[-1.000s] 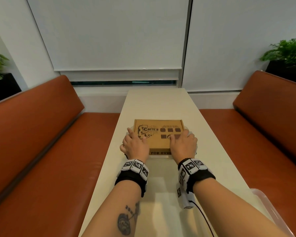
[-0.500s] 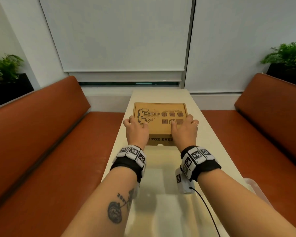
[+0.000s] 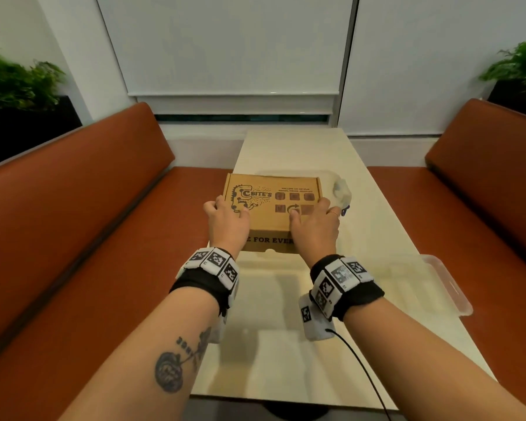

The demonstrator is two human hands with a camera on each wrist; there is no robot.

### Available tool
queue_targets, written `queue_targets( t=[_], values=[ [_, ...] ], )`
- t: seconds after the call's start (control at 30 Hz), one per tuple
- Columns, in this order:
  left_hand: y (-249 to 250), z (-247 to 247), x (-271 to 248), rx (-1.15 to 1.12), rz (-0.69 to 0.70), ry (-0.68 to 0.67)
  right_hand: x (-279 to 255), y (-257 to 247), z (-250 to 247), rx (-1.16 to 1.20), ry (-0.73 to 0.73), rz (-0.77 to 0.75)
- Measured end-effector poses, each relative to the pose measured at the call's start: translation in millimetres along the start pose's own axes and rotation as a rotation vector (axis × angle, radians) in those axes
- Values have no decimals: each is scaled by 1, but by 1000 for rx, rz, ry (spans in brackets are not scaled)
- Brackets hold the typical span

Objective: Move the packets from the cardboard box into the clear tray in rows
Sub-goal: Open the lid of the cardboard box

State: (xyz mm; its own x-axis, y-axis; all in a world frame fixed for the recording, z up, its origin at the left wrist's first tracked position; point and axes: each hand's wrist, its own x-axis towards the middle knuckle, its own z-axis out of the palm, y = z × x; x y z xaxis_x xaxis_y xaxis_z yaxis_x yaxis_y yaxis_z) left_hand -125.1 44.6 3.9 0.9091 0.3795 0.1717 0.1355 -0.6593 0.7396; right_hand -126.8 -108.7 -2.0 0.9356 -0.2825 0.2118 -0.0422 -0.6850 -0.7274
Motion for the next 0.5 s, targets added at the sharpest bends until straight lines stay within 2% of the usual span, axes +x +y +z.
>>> queue_targets(
  t=[0.17,0.37,0.5],
  values=[
    [-32,8,-30,-10,-37,-12,-34,20,11,-24,-64,33],
    [-58,29,-53,-85,-128,-64,-48,41,22,-67,-93,60],
    [-75,43,-63,-84,-173,-112,-55,59,35,-130,-186,119]
  ],
)
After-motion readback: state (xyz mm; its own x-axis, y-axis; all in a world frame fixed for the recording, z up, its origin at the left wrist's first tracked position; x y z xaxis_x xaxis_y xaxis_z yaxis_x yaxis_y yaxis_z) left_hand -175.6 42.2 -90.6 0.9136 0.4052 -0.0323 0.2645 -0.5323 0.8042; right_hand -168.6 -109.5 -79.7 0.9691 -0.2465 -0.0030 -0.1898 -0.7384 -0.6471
